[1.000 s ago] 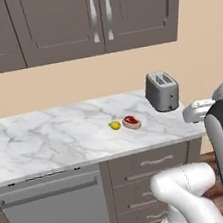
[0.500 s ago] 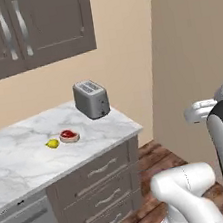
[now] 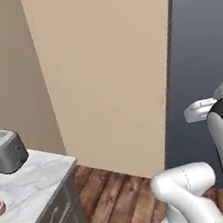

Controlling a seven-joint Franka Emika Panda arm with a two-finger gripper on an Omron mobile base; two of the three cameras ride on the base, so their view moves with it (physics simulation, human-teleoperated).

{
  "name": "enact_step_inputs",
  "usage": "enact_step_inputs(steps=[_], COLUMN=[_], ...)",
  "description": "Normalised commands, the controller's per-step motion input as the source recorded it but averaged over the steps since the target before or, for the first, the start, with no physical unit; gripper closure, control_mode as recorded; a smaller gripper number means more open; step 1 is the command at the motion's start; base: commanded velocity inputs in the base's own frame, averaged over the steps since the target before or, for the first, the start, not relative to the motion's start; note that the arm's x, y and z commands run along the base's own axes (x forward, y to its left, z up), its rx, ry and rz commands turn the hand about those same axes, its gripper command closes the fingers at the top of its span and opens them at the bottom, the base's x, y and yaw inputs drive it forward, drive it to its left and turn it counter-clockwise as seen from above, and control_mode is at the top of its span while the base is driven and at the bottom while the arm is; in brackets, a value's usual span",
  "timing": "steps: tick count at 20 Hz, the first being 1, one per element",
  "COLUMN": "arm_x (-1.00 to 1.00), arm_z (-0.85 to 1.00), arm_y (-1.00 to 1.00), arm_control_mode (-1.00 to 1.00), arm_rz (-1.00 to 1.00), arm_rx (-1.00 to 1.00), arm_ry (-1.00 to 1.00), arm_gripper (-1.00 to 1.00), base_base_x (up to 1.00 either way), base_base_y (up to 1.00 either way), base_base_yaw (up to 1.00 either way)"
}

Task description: Open the fridge, remove the orange, lemon, and steak, and place them on any counter.

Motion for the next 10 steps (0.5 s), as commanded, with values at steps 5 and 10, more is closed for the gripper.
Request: enact_step_inputs(steps=[5,10], arm_x=[0.00,0.00], arm_z=[0.00,0.00], arm_y=[0.00,0.00], arm_control_mode=[1.00,1.00], arm_rz=[0.00,0.00], arm_rx=[0.00,0.00], arm_ry=[0.00,0.00], arm_gripper=[-1.00,-1.00], base_base_x=[0.00,0.00], base_base_y=[-0.18,-0.22], base_base_yaw=[-0.92,-0.92])
